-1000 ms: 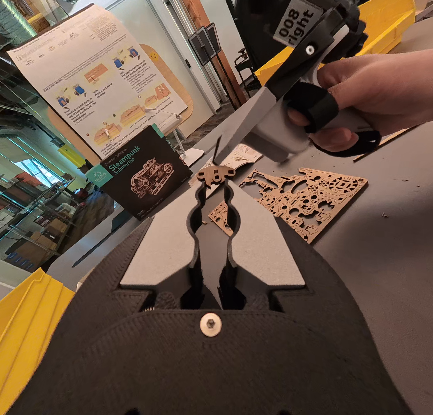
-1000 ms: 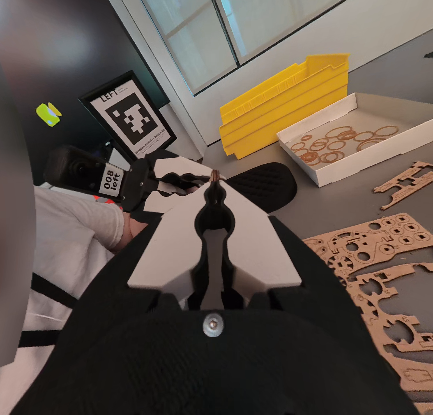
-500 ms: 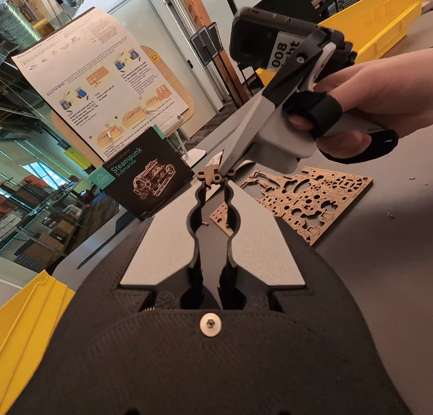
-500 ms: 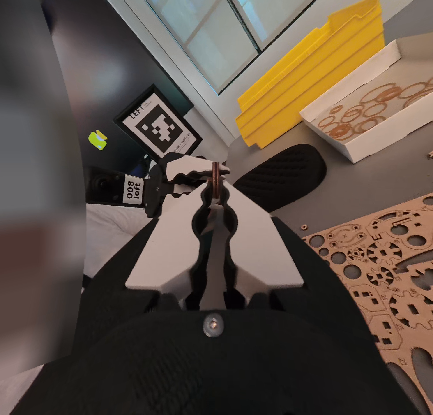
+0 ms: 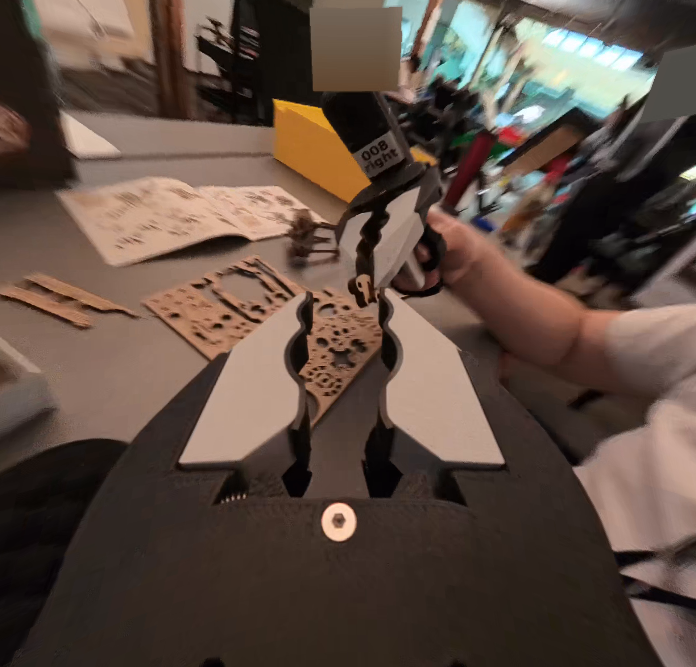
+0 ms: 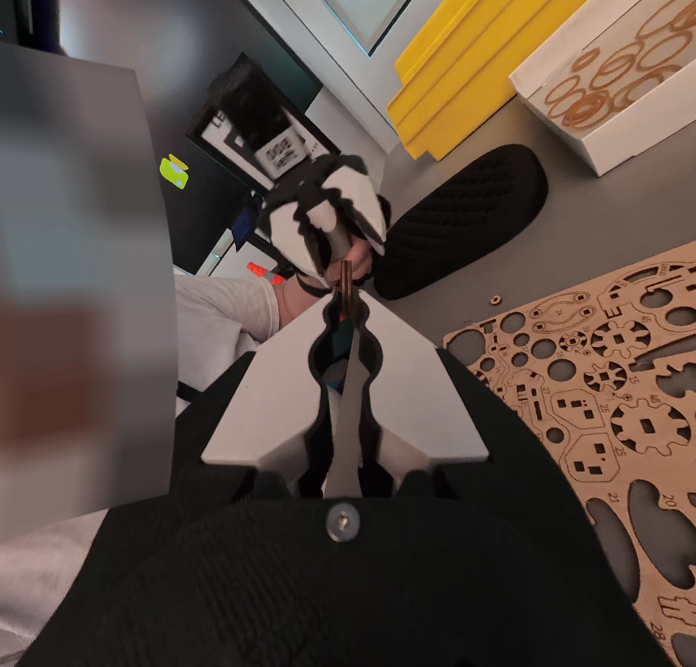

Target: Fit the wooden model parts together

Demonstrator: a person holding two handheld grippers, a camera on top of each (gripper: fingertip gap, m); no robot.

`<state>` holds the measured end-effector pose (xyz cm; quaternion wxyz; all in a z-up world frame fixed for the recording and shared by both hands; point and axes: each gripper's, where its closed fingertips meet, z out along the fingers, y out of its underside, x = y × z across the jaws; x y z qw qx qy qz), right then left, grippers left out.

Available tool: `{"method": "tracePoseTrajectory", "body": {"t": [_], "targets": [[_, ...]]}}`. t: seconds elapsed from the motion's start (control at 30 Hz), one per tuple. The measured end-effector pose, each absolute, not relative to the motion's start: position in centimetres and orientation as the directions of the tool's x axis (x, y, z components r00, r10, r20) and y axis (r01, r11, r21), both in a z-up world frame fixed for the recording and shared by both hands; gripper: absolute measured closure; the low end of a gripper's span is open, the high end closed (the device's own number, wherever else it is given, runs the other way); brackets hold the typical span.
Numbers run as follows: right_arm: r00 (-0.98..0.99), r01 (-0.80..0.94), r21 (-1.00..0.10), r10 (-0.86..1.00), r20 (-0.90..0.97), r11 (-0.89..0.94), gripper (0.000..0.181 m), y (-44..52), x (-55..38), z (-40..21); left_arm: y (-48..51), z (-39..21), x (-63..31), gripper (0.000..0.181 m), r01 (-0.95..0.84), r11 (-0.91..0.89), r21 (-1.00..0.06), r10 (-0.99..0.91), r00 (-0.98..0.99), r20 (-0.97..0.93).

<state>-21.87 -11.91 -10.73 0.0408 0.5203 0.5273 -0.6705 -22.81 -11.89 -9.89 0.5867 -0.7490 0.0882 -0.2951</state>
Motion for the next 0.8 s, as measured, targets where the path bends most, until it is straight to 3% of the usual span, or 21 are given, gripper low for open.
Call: {"method": "tracePoseTrajectory", "body": {"t": [0.13,0.33,0.5,0.57,0.7,0.8], "targets": [[-0.444,0.638,-0.650,0.492,-0.749,-0.413,0.177,-12.3,-21.8,-11.6,-11.7,-10.4,-22.2,0.153,0.376,-0.449,-0.810,-0.550,0.599,0.582],[-0.448,0.662,-0.654,0.505,-0.737,-0.367,0.177,-12.6,-21.6,-12.5,-11.9,-11.7,-21.1,0.176,0.337,-0.520,-0.785,-0.577,0.539,0.614],[-0.459,0.612,-0.659,0.482,-0.747,-0.438,0.176,-11.6,-22.4,-11.9,-11.1,-11.3,-22.1,0.177,0.430,-0.521,-0.737,-0.543,0.499,0.675],[-0.446,0.600,-0.635,0.455,-0.770,-0.487,0.157,-11.0,-22.6,-11.8,-10.6,-11.5,-22.8,0.177,0.455,-0.507,-0.732,-0.514,0.521,0.681],[-0.406,0.598,-0.629,0.488,-0.773,-0.497,0.148,-10.6,-22.9,-12.8,-10.4,-11.8,-23.3,0.177,0.480,-0.502,-0.719,-0.481,0.536,0.694],[-0.430,0.600,-0.639,0.479,-0.765,-0.481,0.159,-11.3,-23.0,-12.6,-10.3,-11.9,-23.3,0.177,0.488,-0.498,-0.717,-0.469,0.545,0.695]]}}
